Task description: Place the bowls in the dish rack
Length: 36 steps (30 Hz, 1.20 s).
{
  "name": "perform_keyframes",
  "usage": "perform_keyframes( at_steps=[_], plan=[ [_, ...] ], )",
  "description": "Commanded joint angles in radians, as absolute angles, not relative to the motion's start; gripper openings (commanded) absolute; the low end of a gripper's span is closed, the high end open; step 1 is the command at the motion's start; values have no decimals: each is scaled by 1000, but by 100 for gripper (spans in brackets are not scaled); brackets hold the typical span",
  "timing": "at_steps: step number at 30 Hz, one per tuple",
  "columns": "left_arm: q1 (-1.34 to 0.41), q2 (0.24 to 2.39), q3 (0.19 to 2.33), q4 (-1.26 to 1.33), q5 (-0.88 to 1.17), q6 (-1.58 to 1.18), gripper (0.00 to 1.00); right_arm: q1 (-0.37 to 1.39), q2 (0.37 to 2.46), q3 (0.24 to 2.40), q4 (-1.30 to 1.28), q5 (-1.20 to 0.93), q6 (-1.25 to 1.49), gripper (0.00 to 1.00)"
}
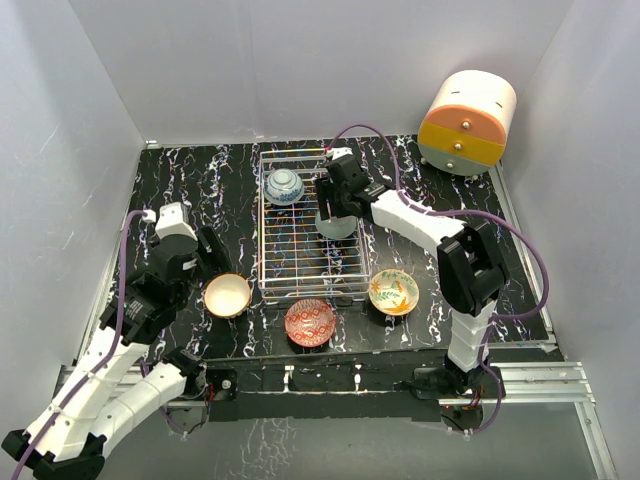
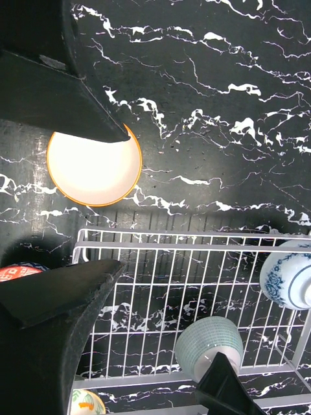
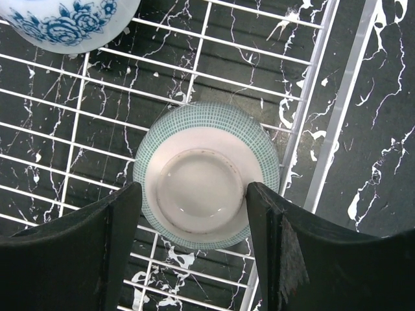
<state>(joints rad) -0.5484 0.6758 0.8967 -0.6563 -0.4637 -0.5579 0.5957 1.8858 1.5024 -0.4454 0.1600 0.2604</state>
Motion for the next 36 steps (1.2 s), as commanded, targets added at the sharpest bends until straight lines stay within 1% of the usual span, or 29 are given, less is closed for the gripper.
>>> perform_keyframes(
  at_steps=[1,6,7,9,10,11,19,29,36],
  plan=[
    [-550,658,888,-676,-484,-562,71,602,1899,1556,-426,194,253,68],
    [-550,645,894,-688,-492,-563,71,603,1918,1569,-431,199,253,67],
    [-551,643,893,-691,-494,-563,71,603,1920,1572,-430,200,252,65],
    [-550,638,893,-695,-497,-562,71,602,1925,1581,-429,200,252,57],
    [-551,637,893,-697,-497,-563,71,602,1928,1586,-429,201,253,54],
    [-550,635,893,-699,-498,-562,71,601,1930,1592,-428,203,253,53],
    [-549,617,890,-710,-509,-564,71,601,1964,1657,-401,237,241,53],
    [-551,610,906,-732,-520,-560,71,581,2122,1889,-423,272,213,52],
    [-551,605,915,-742,-533,-551,71,549,2201,1995,-434,293,200,52]
  ],
)
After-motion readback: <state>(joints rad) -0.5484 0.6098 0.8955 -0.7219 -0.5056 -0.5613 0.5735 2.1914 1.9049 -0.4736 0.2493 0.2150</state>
